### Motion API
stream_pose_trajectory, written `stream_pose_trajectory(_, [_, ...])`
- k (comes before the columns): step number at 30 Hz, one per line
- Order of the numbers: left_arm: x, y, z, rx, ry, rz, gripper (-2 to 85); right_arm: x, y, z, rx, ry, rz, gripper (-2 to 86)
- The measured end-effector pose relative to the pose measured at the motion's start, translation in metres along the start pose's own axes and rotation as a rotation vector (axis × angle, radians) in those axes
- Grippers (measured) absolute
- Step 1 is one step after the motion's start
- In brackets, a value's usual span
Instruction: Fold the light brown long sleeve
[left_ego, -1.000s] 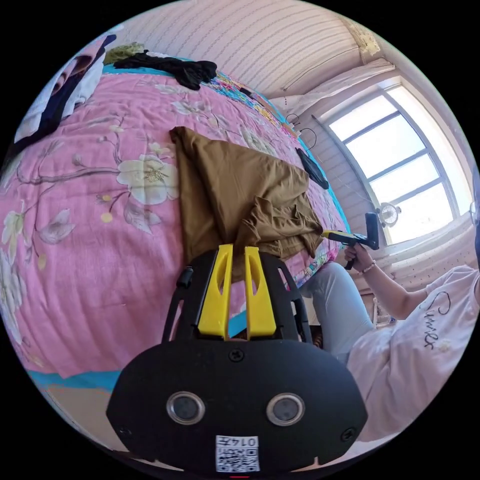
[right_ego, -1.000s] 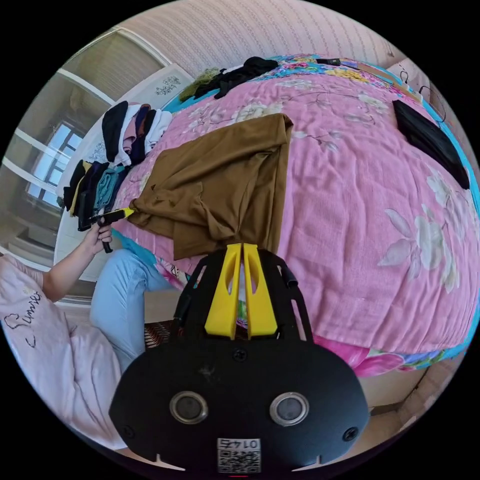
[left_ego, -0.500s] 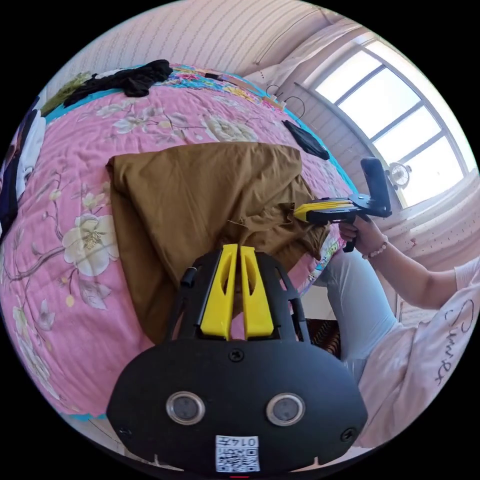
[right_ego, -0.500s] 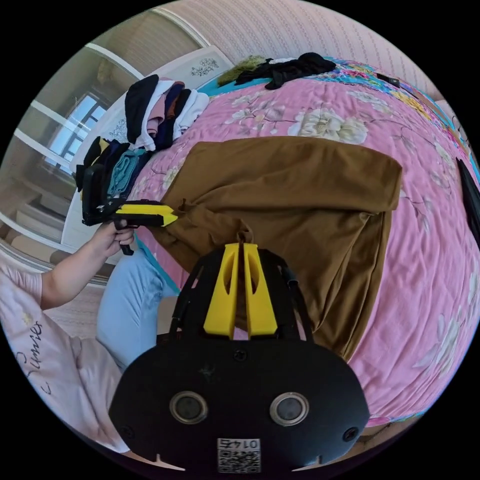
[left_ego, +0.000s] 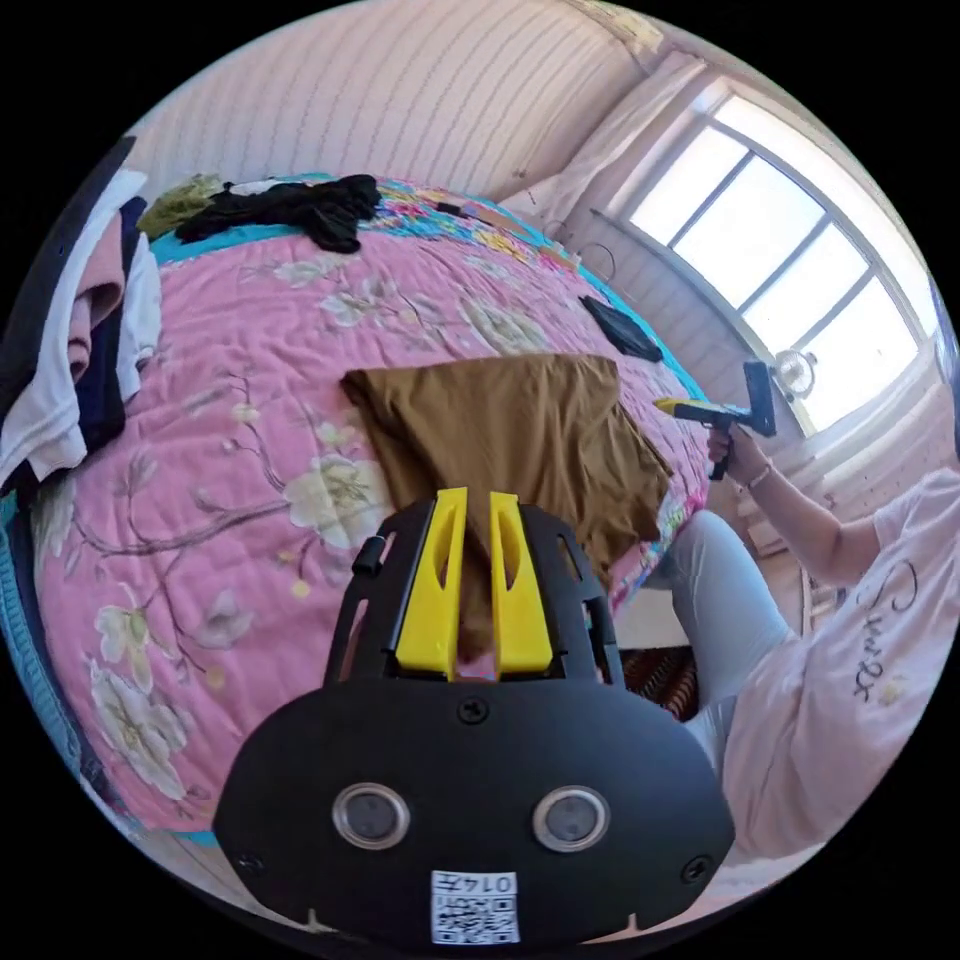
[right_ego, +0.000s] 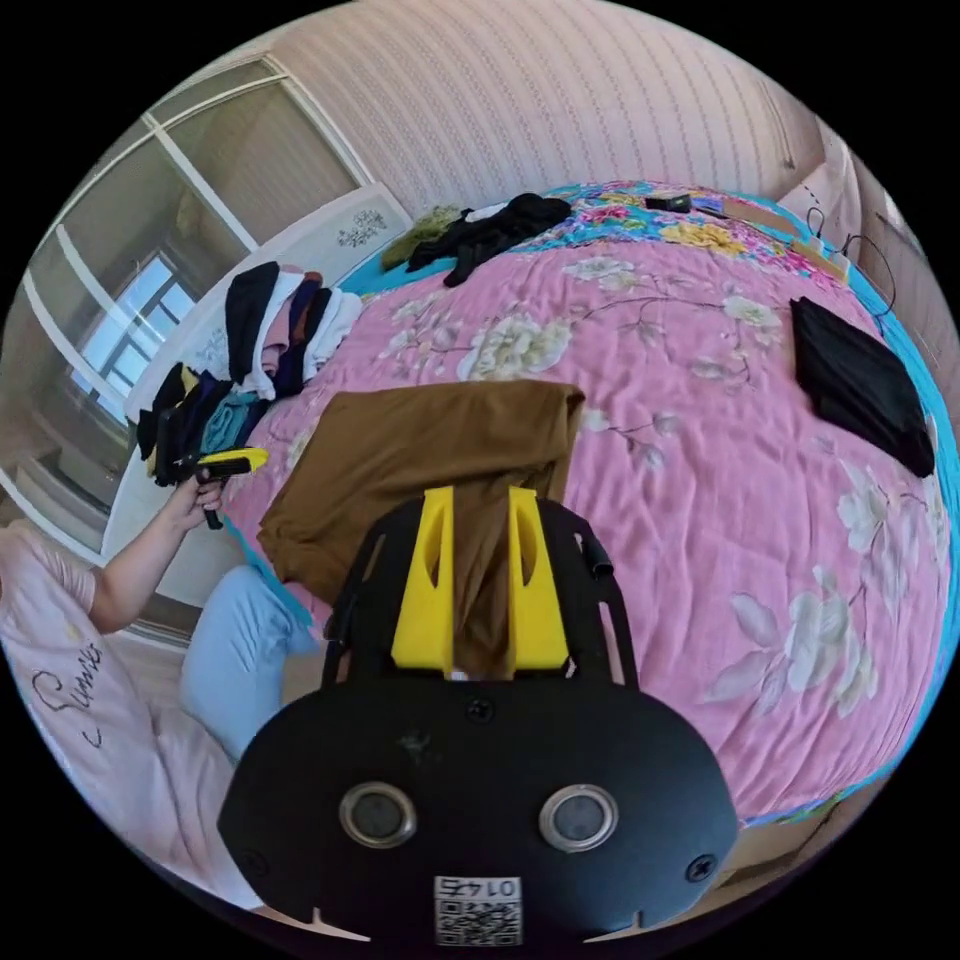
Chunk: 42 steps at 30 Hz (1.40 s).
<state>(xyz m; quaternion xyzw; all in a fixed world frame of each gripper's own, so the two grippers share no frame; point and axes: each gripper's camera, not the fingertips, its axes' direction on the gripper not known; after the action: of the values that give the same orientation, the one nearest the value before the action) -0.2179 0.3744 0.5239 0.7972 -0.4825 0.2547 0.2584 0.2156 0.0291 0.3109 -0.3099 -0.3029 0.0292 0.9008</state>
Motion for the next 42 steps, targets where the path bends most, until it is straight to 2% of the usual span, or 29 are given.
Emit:
stream_pose_trajectory(3, [-0.031,-0.032,0.013,0.081,-0.001,-0.182,7.9,0.035,-0.039,0.018,0.069,0.053,0.145,11.2])
stream_pose_trajectory(5, [-0.052,-0.054,0.034,0.084,0.021,-0.306,9.8,0.06,-0.063,0.038,0.047,0.058,0.234,8.0])
stream_pose_trajectory(7, [-0.062,-0.066,0.052,0.052,0.043,-0.368,9.0,0.071,-0.078,0.049,-0.007,-0.052,0.245,2.4])
stream_pose_trajectory(9, [-0.067,-0.075,0.068,-0.005,0.089,-0.378,6.3,0.071,-0.092,0.047,0.006,-0.082,0.226,1.2])
stream_pose_trajectory(11, [-0.066,-0.086,0.081,-0.077,0.127,-0.351,1.4,0.063,-0.115,0.044,0.005,-0.028,0.15,0.5])
stream_pose_trajectory(14, [-0.059,-0.096,0.084,-0.12,0.086,-0.296,-0.6,0.059,-0.144,0.054,-0.033,-0.021,0.092,0.1])
stream_pose_trajectory(18, [-0.054,-0.098,0.078,-0.056,-0.005,-0.308,-0.9,0.064,-0.167,0.088,-0.164,0.079,0.103,0.0])
stream_pose_trajectory(21, [-0.051,-0.094,0.093,-0.099,-0.043,-0.32,-0.8,0.076,-0.161,0.126,-0.295,0.137,0.142,0.0])
stream_pose_trajectory(26, [-0.035,-0.083,0.088,-0.037,-0.018,-0.346,3.2,0.07,-0.135,0.113,-0.173,0.168,0.184,0.0])
stream_pose_trajectory(30, [0.002,-0.057,0.056,0.036,-0.079,-0.246,3.8,0.038,-0.1,0.08,-0.061,0.254,0.109,-0.2])
stream_pose_trajectory(32, [0.056,-0.036,0.051,-0.006,-0.056,-0.087,1.5,-0.008,-0.071,0.08,-0.081,0.284,-0.016,-0.2])
stream_pose_trajectory(35, [0.143,0.0,0.069,-0.072,-0.047,0.127,-0.6,-0.093,-0.027,0.095,-0.135,0.146,-0.249,-0.3])
stream_pose_trajectory(37, [0.181,0.023,0.088,-0.096,-0.044,0.176,-0.8,-0.137,-0.002,0.109,-0.177,0.116,-0.363,-0.3])
stream_pose_trajectory(40, [0.208,0.057,0.121,-0.176,-0.16,0.196,-0.9,-0.155,0.03,0.146,-0.313,0.183,-0.321,-0.4])
stream_pose_trajectory(42, [0.215,0.07,0.119,-0.131,-0.172,0.202,-1.0,-0.143,0.045,0.148,-0.26,0.128,-0.234,-0.4])
